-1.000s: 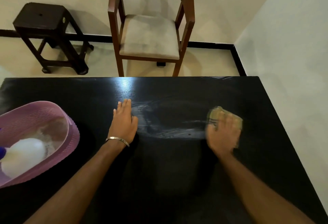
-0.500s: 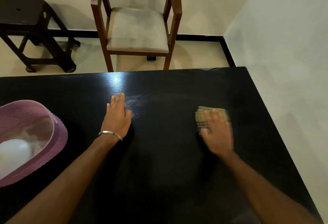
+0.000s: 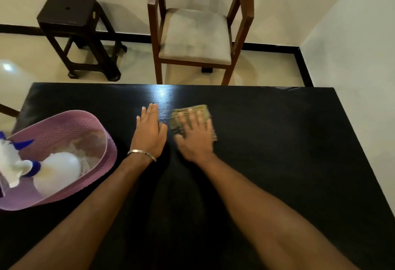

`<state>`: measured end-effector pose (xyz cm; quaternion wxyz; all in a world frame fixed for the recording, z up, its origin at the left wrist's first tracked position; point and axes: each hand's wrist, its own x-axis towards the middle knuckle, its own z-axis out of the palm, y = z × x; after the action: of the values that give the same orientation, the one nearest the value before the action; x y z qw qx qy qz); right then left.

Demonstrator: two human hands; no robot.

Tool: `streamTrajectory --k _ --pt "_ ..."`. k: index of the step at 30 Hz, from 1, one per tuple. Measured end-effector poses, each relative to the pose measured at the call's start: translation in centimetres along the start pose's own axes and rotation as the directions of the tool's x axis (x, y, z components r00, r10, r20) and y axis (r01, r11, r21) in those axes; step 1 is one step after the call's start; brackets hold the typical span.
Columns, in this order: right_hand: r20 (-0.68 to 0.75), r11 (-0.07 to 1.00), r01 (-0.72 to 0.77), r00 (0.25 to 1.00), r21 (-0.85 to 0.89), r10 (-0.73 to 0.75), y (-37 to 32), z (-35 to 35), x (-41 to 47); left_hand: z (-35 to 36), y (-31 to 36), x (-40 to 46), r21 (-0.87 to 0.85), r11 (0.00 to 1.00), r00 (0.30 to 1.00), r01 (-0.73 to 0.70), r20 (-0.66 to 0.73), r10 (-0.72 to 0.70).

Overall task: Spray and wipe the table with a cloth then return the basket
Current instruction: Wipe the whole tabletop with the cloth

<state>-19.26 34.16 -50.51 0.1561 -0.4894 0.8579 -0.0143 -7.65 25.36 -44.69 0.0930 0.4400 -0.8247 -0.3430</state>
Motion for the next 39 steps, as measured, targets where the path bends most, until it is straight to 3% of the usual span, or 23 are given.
streamTrajectory --k 3,6,8,10,13,15,17,19,21,24,27,30,39 --pt "0.085 0.944 0.330 0.941 -0.027 -0.327 -6.1 1.4 -1.3 -0.6 -0.1 0.3 0.004 1.000 1.000 0.014 -0.025 -0.014" --pt "0.018 0.912 0.410 0.912 0.008 -0.410 -2.3 1.3 -1.7 -0.9 0.1 0.6 -0.002 1.000 0.999 0.009 -0.034 -0.009" --pt "-0.042 0.974 0.228 0.973 0.017 -0.227 4.1 0.4 -0.4 -0.8 0.2 0.7 -0.009 1.000 1.000 0.001 -0.016 -0.001" --pt "-0.080 0.998 -0.060 0.995 0.005 0.060 11.6 -1.4 1.0 -0.5 0.2 0.4 -0.033 0.999 1.000 0.003 -0.008 -0.003" --pt "-0.061 0.923 -0.382 0.921 0.045 0.385 17.6 -3.1 1.4 -0.5 -0.3 -0.2 -0.031 1.000 1.000 -0.005 -0.007 0.004" --pt "-0.094 0.877 -0.474 0.872 0.081 0.480 15.6 -2.7 1.6 -0.7 -0.9 -0.5 -0.028 1.000 1.000 0.001 -0.015 -0.001" --pt "-0.122 0.911 -0.406 0.903 0.069 0.412 10.7 -1.6 1.6 -0.9 -1.3 -0.5 -0.032 0.999 1.000 0.005 -0.020 -0.006" --pt "-0.099 0.979 -0.197 0.975 0.046 0.201 4.7 -0.4 1.0 -0.9 -1.4 -0.3 -0.038 0.999 1.000 0.004 -0.023 -0.005" --pt "-0.042 0.999 0.029 0.999 0.021 -0.028 -0.8 0.7 0.2 -0.7 -1.0 -0.1 -0.029 1.000 1.000 0.001 -0.025 -0.001" --pt "0.049 0.958 0.287 0.957 -0.016 -0.286 -4.8 1.9 -0.2 -0.3 -0.5 0.2 -0.009 1.000 1.000 0.010 -0.024 -0.010" --pt "0.059 0.895 0.442 0.897 -0.059 -0.439 -2.6 1.5 1.6 0.8 0.4 0.8 0.025 1.000 1.000 0.018 0.002 -0.018" --pt "0.023 0.905 0.424 0.906 -0.039 -0.424 2.0 0.3 3.5 2.5 2.3 1.7 0.066 0.998 1.000 0.008 0.010 -0.008" --pt "-0.083 0.997 0.074 0.994 -0.011 -0.074 25.9 -5.6 7.2 12.2 12.4 4.8 0.080 0.993 0.997 -0.081 0.019 0.080"
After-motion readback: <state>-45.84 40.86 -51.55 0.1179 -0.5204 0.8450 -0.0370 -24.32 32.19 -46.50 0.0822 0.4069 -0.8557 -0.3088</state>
